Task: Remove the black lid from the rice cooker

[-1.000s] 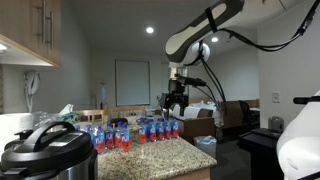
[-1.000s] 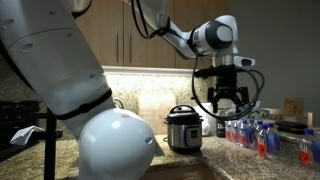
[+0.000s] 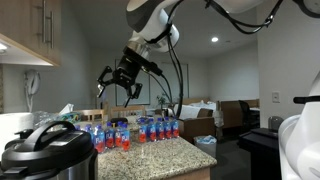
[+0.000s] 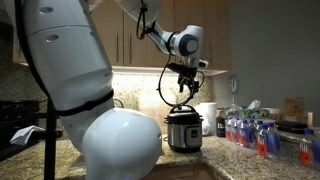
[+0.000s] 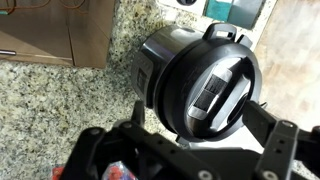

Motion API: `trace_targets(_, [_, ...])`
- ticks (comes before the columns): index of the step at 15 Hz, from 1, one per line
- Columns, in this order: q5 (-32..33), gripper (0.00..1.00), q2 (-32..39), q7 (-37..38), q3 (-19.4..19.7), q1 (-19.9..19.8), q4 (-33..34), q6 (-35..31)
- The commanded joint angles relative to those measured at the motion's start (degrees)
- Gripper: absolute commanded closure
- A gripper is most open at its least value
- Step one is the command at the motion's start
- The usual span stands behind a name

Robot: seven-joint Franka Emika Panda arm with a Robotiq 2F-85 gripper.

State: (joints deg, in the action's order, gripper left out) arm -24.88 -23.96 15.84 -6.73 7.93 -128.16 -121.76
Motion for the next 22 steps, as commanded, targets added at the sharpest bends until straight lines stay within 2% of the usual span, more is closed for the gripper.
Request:
trace_targets(1, [-0.08, 0.0, 0.04, -0.03, -0.18, -0.29, 0.12, 0.16])
trace_targets(10, [-0.11, 0.0, 0.03, 0.0, -0.18, -0.32, 0.14, 0.15])
trace_targets(11, [-2.08, 0.0, 0.82, 2.24, -0.9, -0.25, -0.49, -3.91])
trace_targets(14, [-6.63, 0.0, 4.28, 1.81, -1.88, 1.58, 0.44, -10.05])
trace_targets(20, [-8.53, 0.0, 13.53, 5.62, -6.12, 4.29, 2.59, -22.46])
trace_targets(22, [-10.49, 0.0, 16.41, 3.83, -6.54, 5.92, 3.91, -25.06])
